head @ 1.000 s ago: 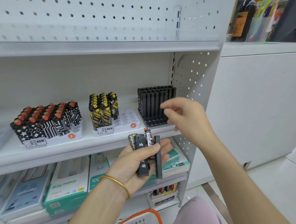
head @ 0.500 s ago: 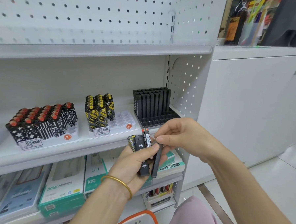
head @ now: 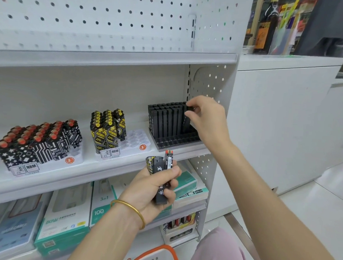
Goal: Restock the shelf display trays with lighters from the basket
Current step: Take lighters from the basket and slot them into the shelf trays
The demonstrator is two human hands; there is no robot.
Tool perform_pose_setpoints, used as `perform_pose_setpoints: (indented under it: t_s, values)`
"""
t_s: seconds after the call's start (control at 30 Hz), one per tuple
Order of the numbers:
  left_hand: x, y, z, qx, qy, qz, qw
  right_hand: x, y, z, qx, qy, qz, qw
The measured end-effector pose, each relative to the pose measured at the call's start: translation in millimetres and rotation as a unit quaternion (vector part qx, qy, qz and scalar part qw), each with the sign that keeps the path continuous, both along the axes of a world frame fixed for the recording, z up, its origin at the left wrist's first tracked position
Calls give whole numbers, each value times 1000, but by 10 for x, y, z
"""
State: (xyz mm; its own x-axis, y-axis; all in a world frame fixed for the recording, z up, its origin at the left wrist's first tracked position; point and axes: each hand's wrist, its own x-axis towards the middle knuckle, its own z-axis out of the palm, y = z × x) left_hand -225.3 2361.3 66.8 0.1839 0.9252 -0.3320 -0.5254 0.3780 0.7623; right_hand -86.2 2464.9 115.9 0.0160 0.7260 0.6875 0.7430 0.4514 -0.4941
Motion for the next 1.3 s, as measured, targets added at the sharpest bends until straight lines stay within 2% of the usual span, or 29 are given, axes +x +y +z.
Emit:
perform_pose_setpoints:
  t_s: [0.37, 0.47, 0.63, 0.73, 0.77, 0.83, 0.93, 1.03, 1.17, 1.3]
  values:
    - [16, 63, -22, 12, -6, -11, 1000, 30, 113, 23, -41, 29, 63, 997]
    - [16, 64, -30, 20, -3, -11, 1000, 14, 158, -67, -29, -15, 35, 999]
    - [-13, 30, -29, 42, 12, -4, 999, -30, 118, -148, -30, -46, 46, 997]
    - [-27, 15, -26, 51, 18, 8, 998, -10, -84, -100, 0, 8, 16, 1000]
    - [-33, 12, -26, 54, 19, 14, 998, 3, -186, -76, -15, 39, 35, 999]
    - [-35, 10, -27, 59, 22, 27, 998, 10, -435, -31, -108, 106, 129, 980]
    - [-23, 10, -35, 71, 33, 46, 996, -19, -708, -22, -224, 105, 223, 943]
    - [-19, -17, -26, 78, 33, 50, 995, -51, -750, -60, -245, 100, 262, 928]
    - [-157, -104, 41, 56, -14, 47, 997, -115, -704, -3, -241, 105, 288, 921]
    - [-427, -191, 113, 68, -21, 90, 993, -440, -682, 78, -245, 89, 344, 902]
